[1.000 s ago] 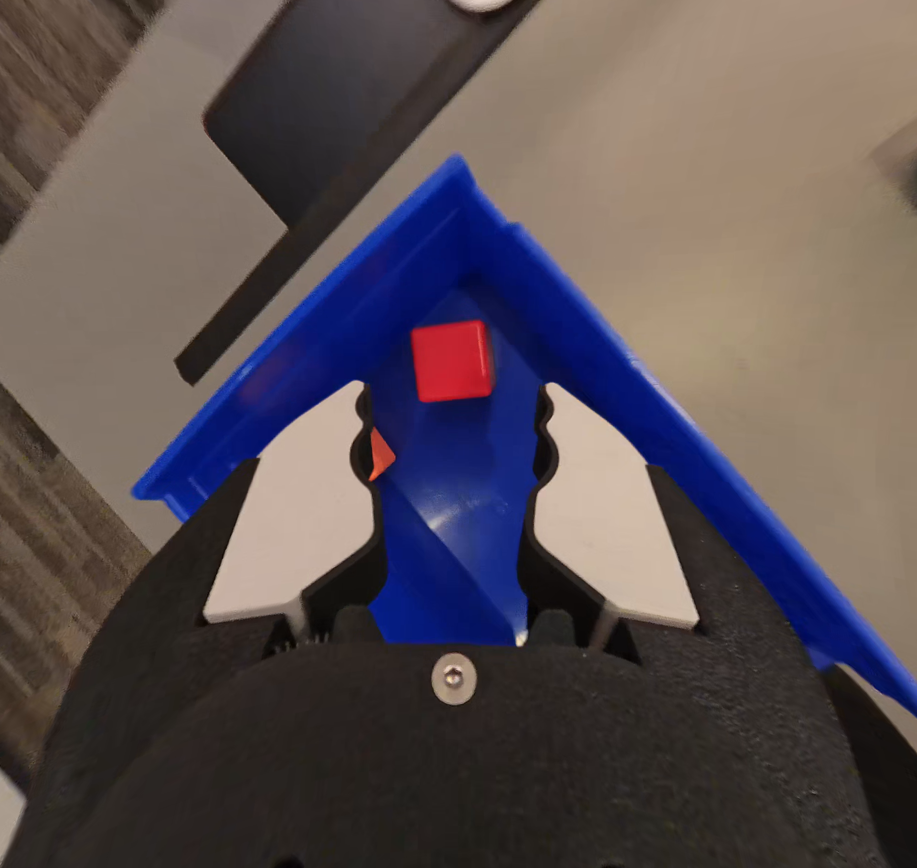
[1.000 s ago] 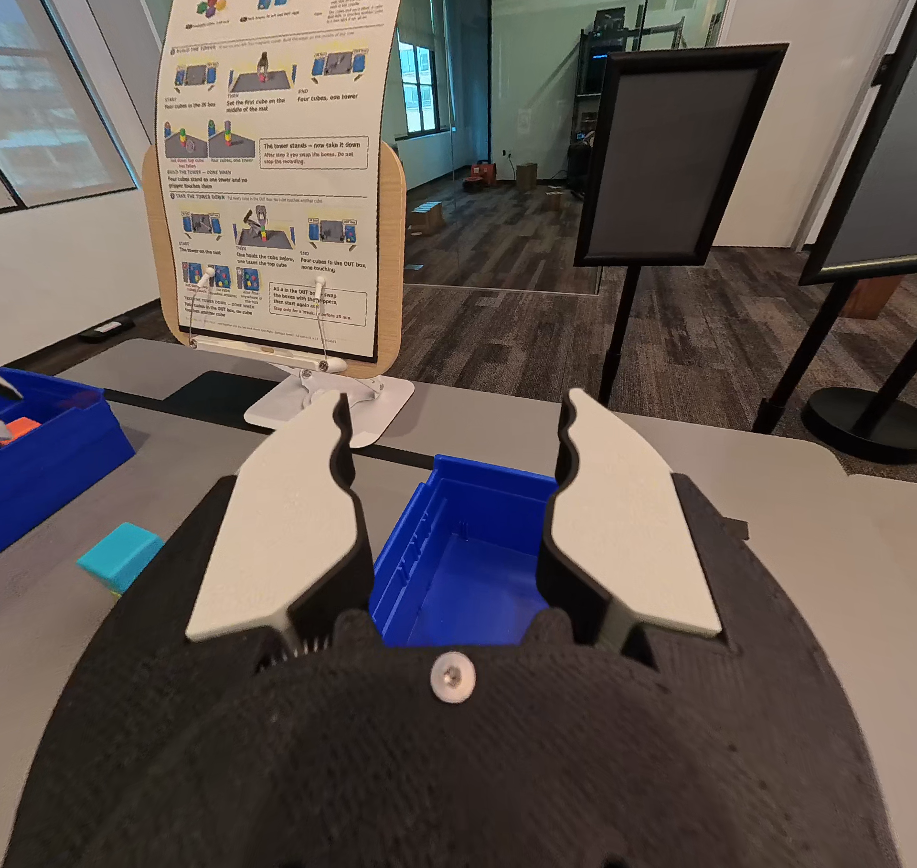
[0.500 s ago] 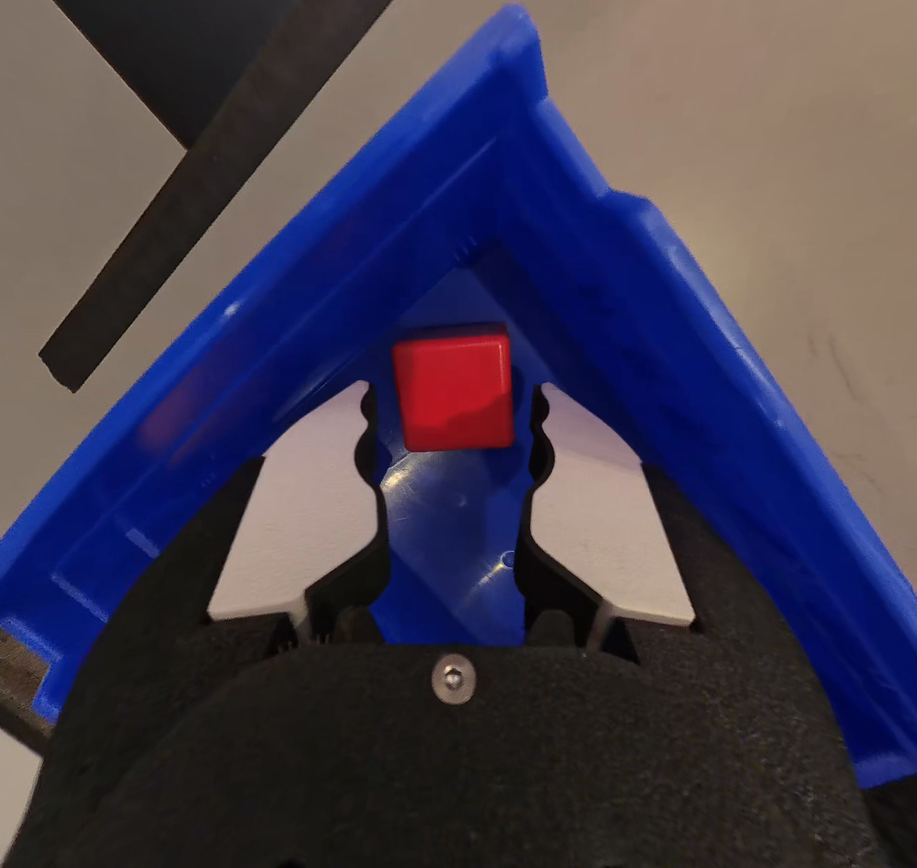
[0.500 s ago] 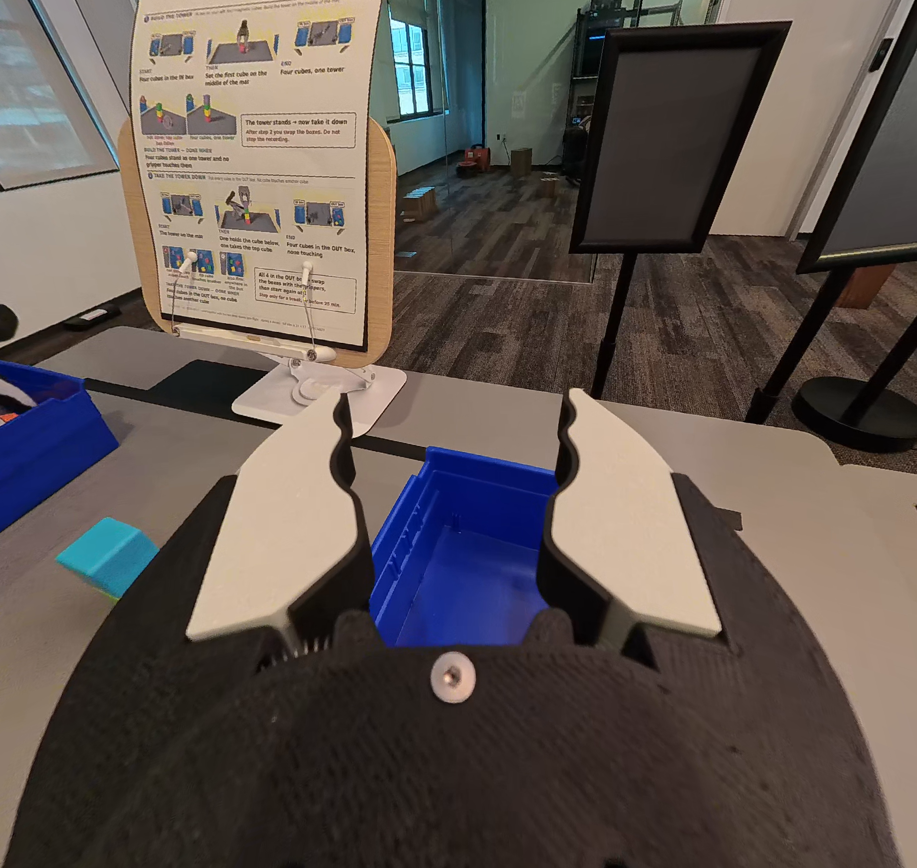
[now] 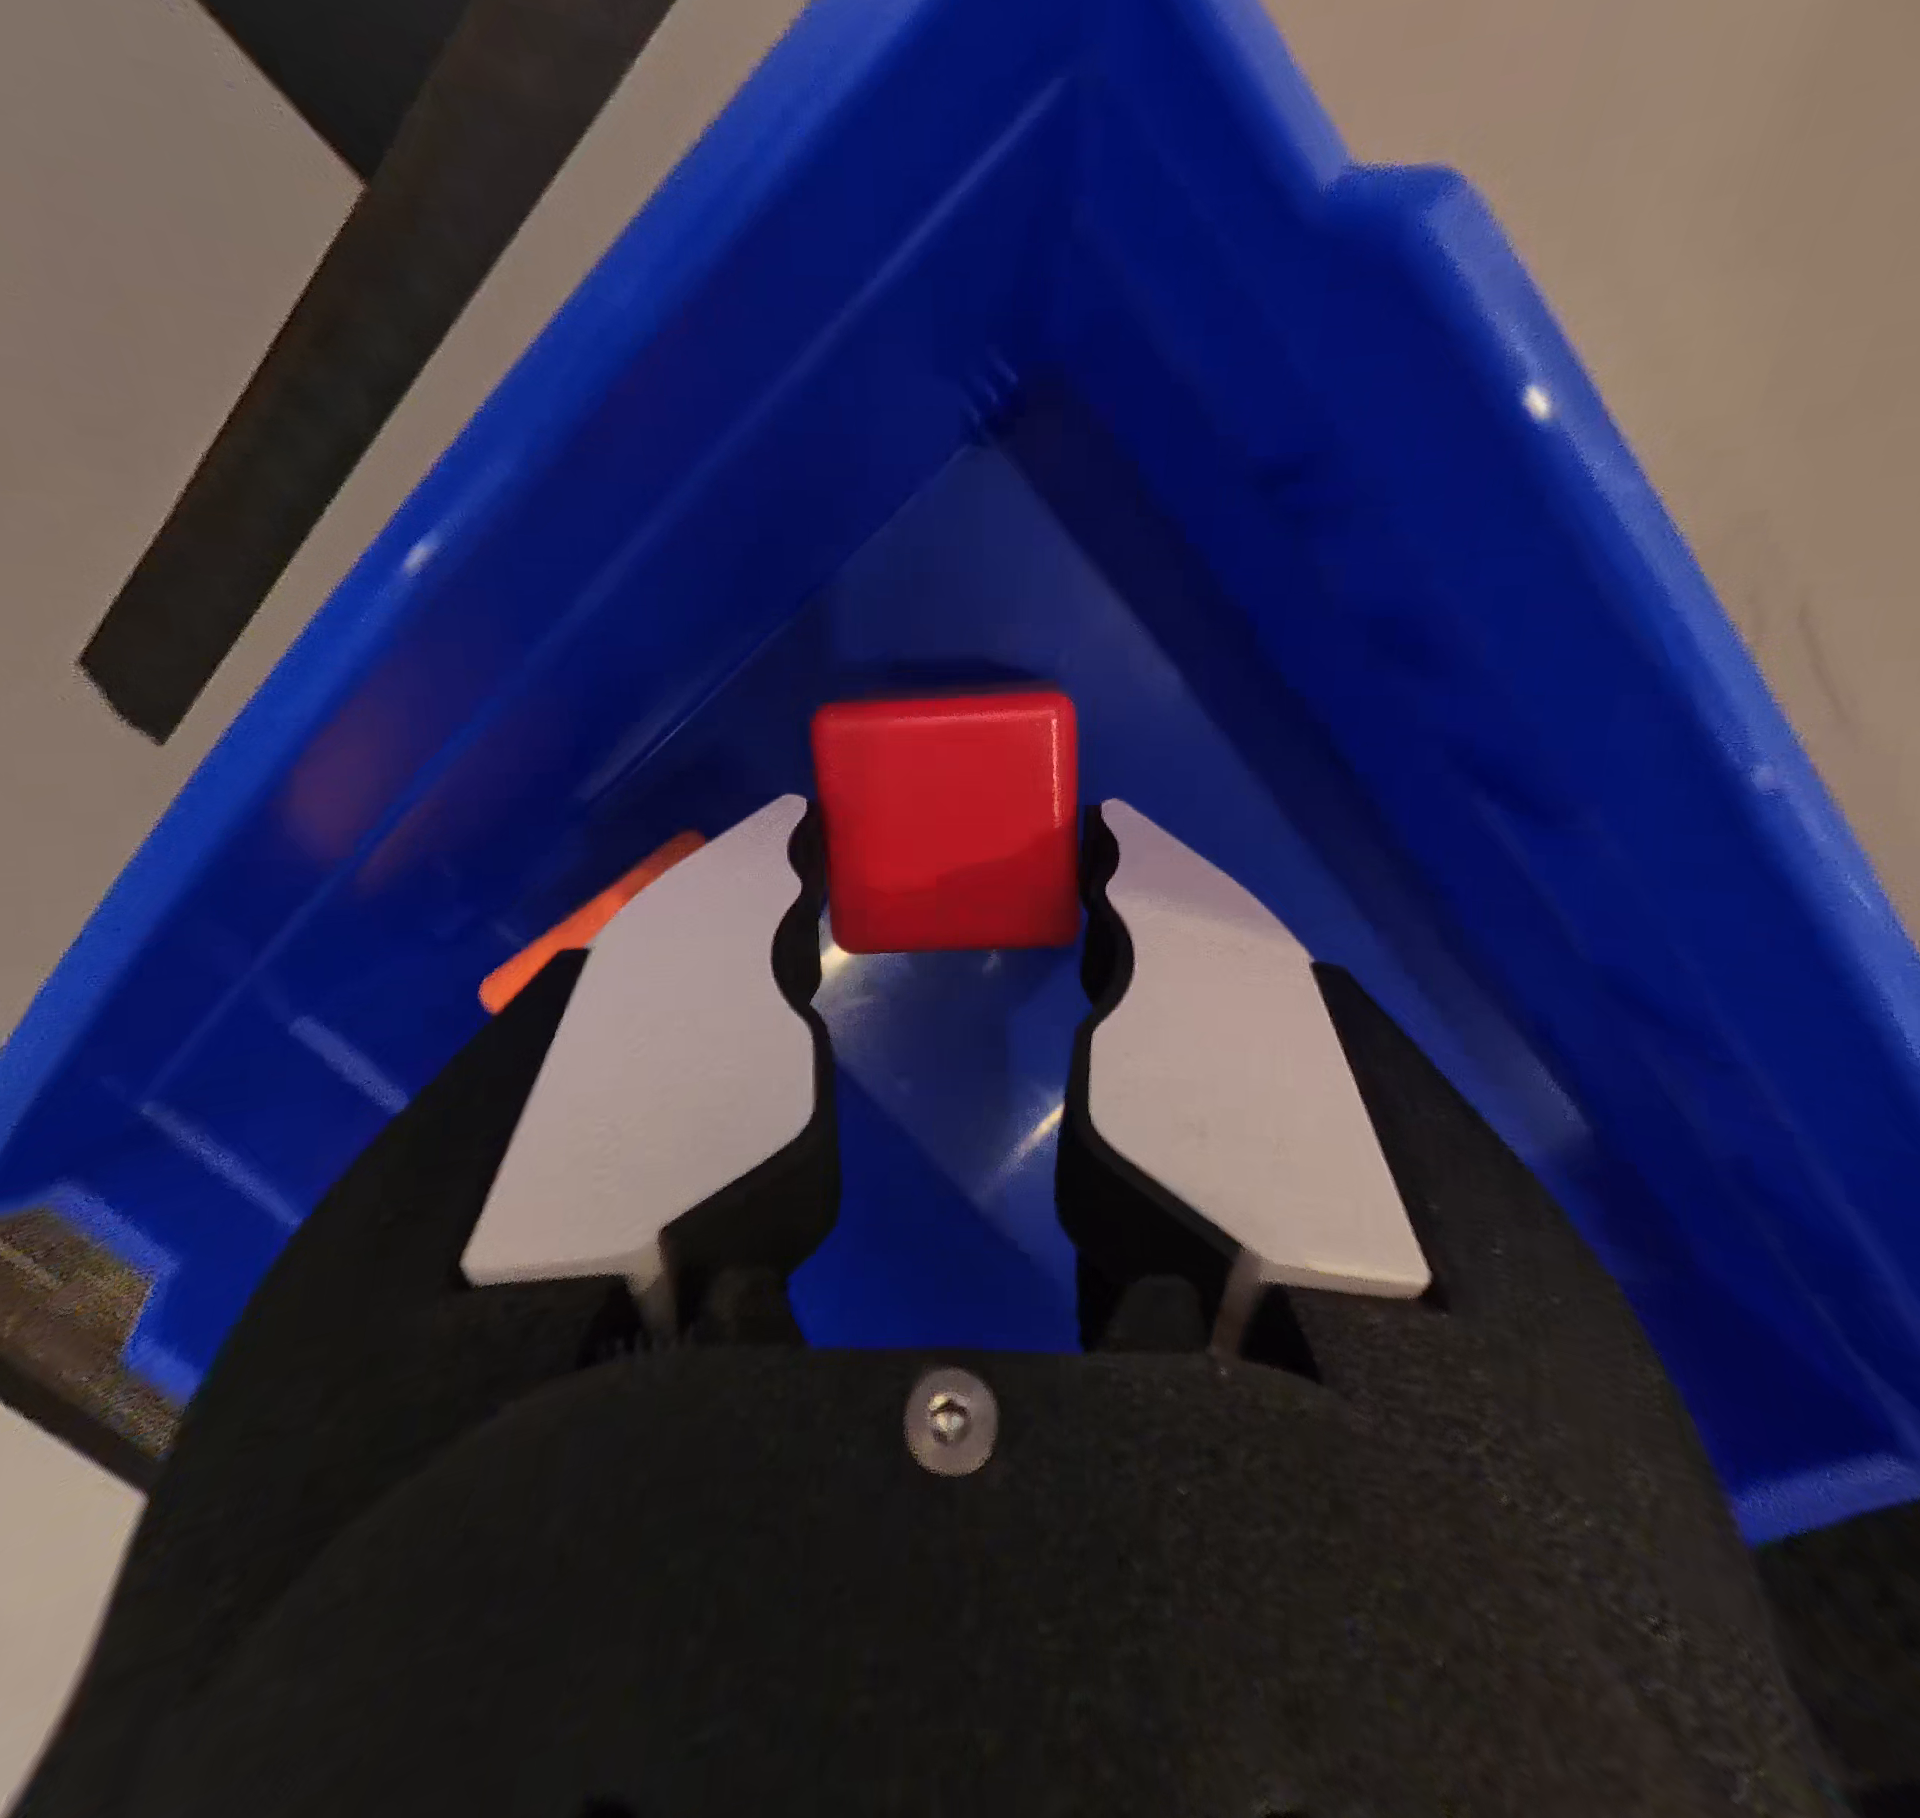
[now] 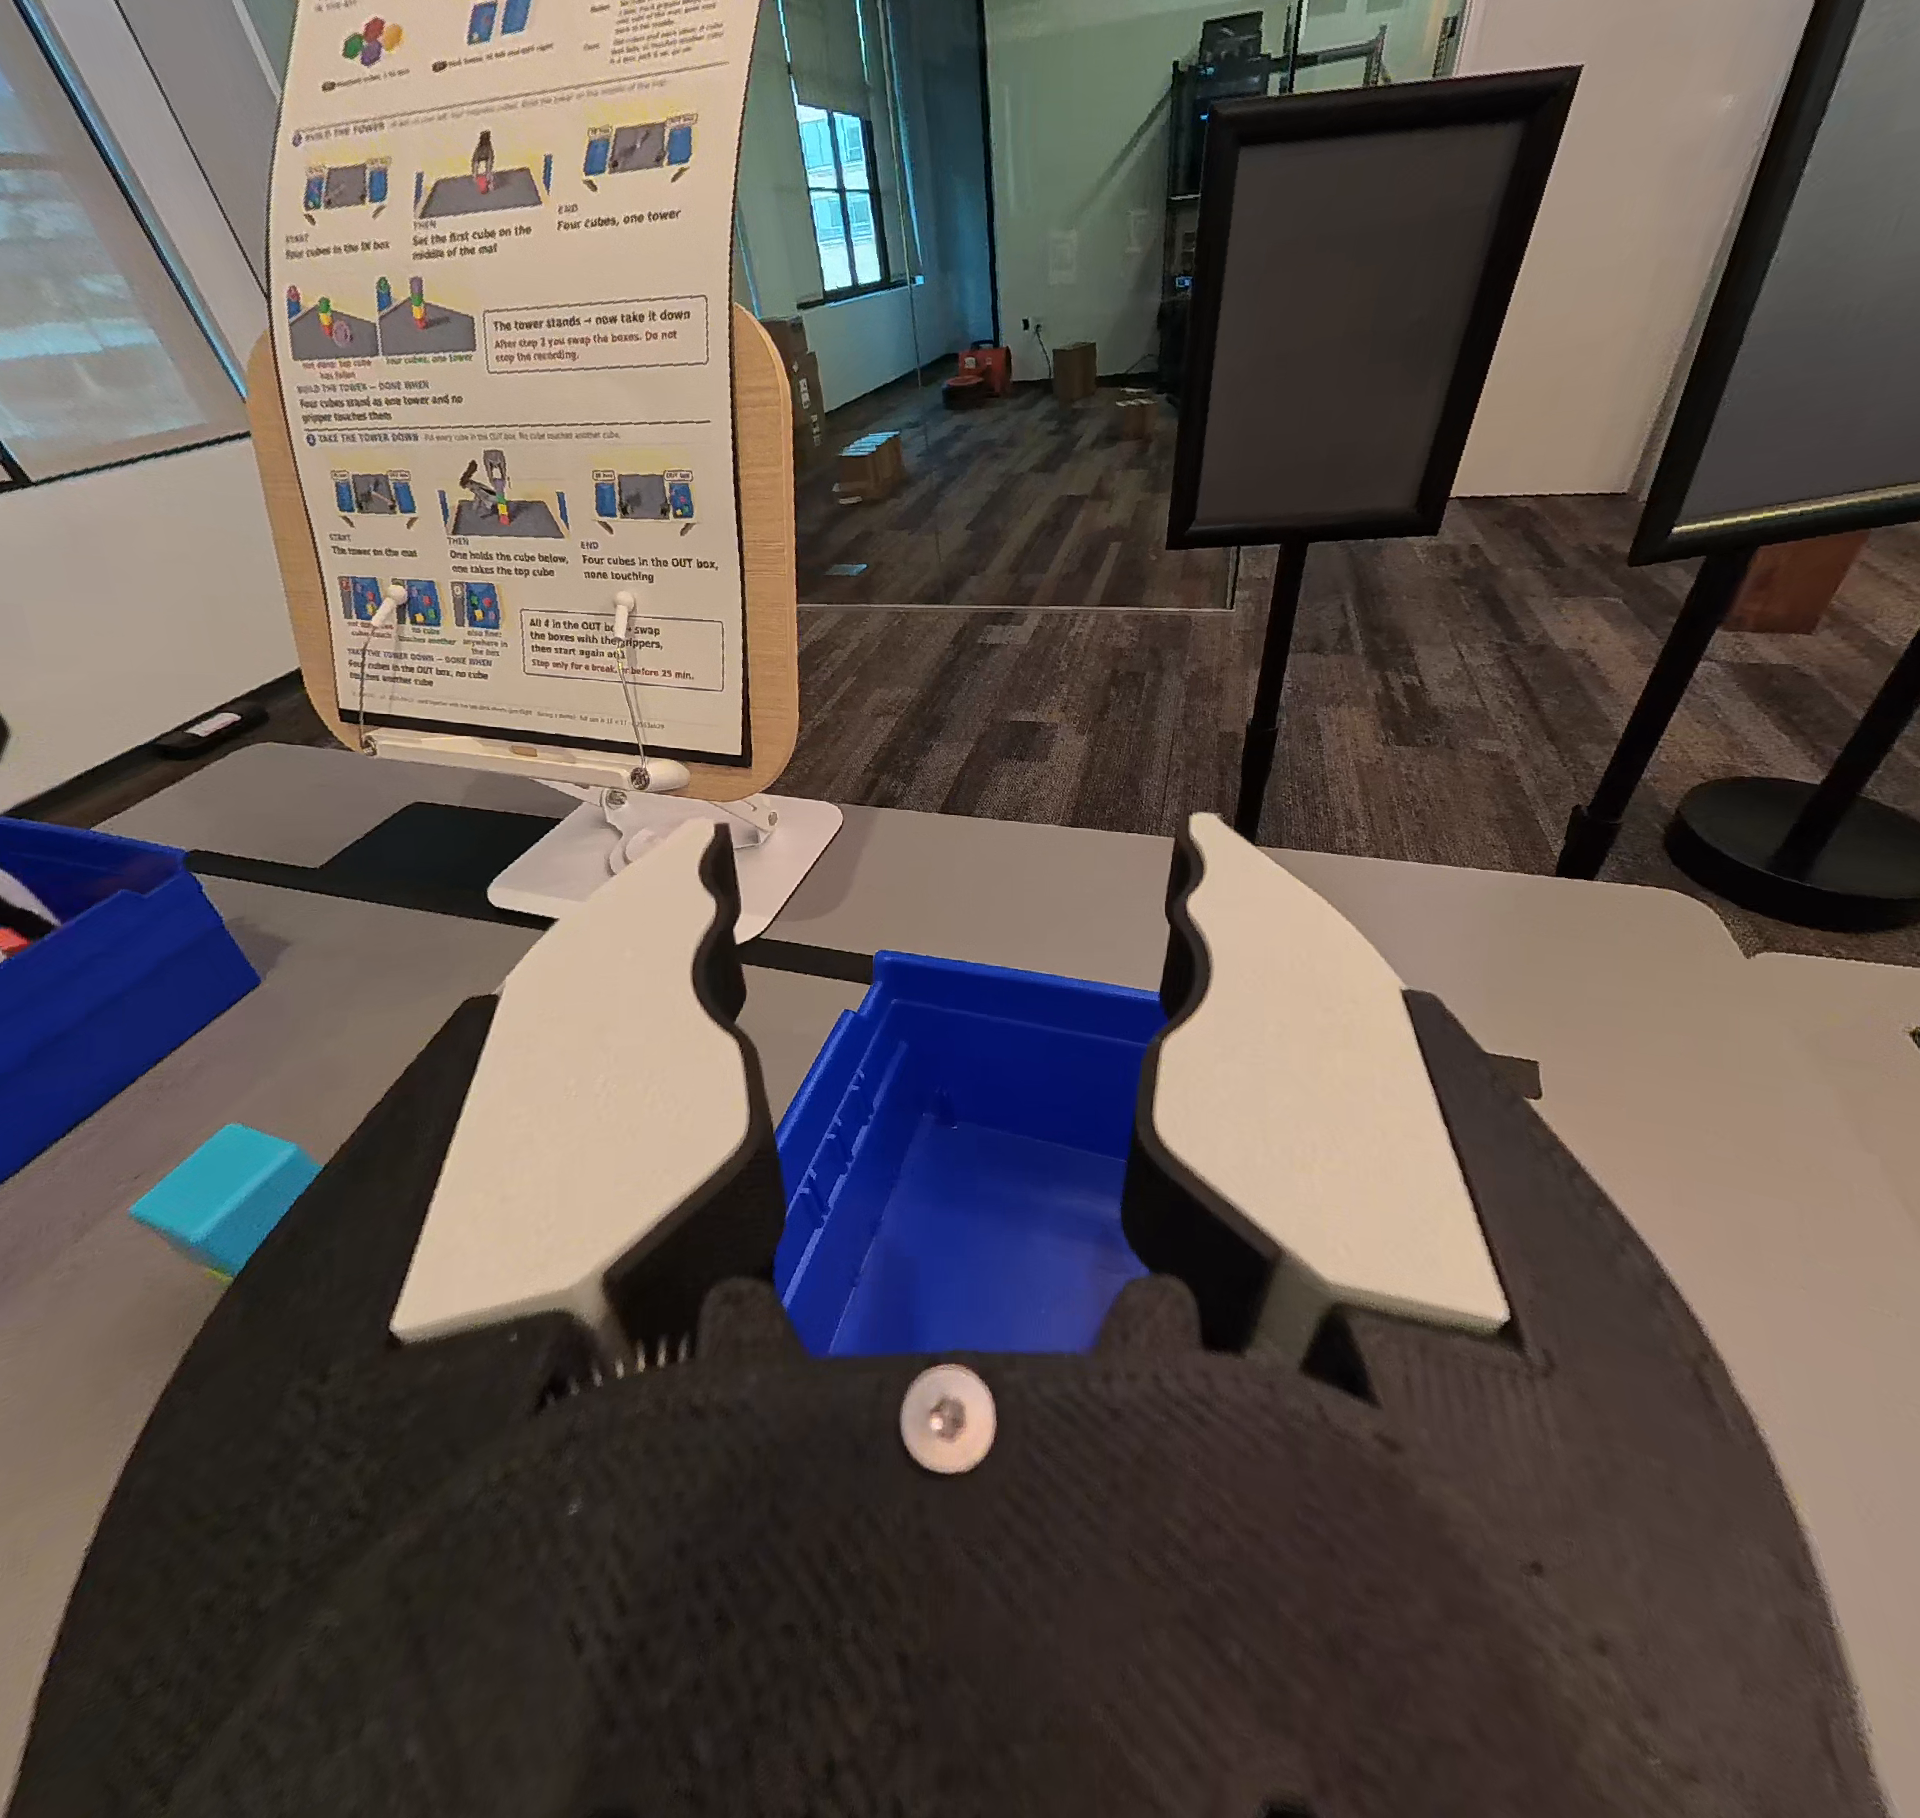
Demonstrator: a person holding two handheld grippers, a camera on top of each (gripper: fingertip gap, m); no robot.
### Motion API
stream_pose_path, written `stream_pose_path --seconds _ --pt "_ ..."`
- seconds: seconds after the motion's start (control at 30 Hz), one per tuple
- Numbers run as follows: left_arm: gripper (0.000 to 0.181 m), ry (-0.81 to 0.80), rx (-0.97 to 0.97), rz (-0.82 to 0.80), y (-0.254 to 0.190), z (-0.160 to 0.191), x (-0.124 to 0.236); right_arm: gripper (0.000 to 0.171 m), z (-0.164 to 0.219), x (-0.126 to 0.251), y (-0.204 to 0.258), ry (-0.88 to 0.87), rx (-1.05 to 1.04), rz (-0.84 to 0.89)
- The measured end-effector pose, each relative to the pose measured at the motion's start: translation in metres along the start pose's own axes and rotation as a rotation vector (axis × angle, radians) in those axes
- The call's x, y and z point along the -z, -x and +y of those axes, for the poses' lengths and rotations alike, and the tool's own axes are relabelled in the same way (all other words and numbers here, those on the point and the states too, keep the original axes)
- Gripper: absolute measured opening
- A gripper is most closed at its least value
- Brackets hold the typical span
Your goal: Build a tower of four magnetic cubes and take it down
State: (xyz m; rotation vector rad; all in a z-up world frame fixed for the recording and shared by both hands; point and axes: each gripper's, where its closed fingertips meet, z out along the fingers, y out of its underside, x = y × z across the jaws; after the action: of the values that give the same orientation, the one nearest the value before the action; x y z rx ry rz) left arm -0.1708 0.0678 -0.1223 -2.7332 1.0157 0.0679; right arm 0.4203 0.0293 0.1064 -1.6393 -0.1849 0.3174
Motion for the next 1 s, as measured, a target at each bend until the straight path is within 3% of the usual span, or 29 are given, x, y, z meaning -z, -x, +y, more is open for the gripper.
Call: stream_pose_path --seconds 0.17,0.27,0.37,0.47,0.57,0.7,1.0 --pt "0.047 -0.055 -0.057 -0.065 0.003 -0.001 0.058 0.08 -0.004 0.003 0.0 -0.018 -0.008 -0.006" --pt "0.047 -0.149 -0.139 -0.063 -0.015 -0.022 0.108 0.081 -0.007 0.003 -0.001 -0.028 -0.01 0.011" --pt "0.047 -0.294 -0.275 0.065 -0.071 -0.058 0.155 0.081 -0.007 0.0 0.002 -0.03 -0.004 0.006" --pt "0.047 -0.381 -0.487 0.182 -0.143 -0.087 0.175 0.081 -0.005 -0.003 0.006 -0.015 0.015 0.004" --pt "0.047 -0.405 -0.663 0.237 -0.203 -0.108 0.166 0.081 -0.004 -0.004 0.01 -0.009 0.029 -0.003" --pt "0.047 -0.361 -0.821 0.269 -0.249 -0.126 0.133 0.081 -0.006 -0.003 0.011 -0.016 0.03 -0.011" --pt "0.047 -0.276 -0.894 0.286 -0.272 -0.141 0.089 0.08 -0.01 0.003 0.006 -0.039 0.004 -0.02"
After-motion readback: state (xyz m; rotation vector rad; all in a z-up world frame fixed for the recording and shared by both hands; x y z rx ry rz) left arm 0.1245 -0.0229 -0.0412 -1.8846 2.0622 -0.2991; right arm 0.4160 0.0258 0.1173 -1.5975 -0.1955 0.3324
